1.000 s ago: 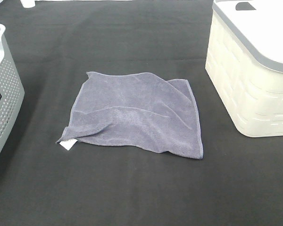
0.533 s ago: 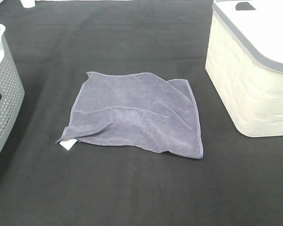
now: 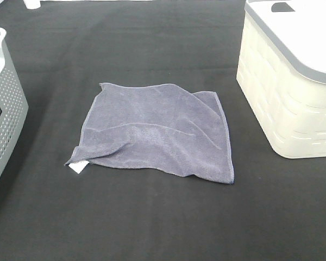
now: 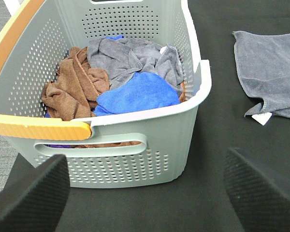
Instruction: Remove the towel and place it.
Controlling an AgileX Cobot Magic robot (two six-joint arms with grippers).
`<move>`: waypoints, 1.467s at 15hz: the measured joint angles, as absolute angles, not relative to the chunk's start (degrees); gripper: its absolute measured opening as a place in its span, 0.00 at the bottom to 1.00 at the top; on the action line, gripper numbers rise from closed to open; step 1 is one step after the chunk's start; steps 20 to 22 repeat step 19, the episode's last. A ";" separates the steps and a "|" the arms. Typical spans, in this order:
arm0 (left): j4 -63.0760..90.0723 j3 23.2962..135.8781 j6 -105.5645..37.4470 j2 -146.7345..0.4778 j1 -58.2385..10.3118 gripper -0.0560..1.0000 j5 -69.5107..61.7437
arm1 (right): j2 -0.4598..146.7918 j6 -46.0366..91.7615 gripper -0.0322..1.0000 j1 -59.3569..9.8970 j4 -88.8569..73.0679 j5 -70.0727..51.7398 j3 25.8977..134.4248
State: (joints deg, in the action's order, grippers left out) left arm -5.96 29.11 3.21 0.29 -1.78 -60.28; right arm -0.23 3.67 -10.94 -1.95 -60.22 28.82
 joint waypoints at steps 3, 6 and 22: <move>-5.96 29.11 3.21 0.29 -1.78 0.82 -60.28 | -0.23 3.67 0.77 -10.94 -2.29 -60.22 28.82; -5.96 29.11 3.21 0.29 -1.78 0.82 -60.28 | -0.23 3.67 0.77 -10.94 -2.29 -60.22 28.82; -5.96 29.11 3.21 0.29 -1.78 0.82 -60.28 | -0.23 3.67 0.77 -10.94 -2.29 -60.22 28.82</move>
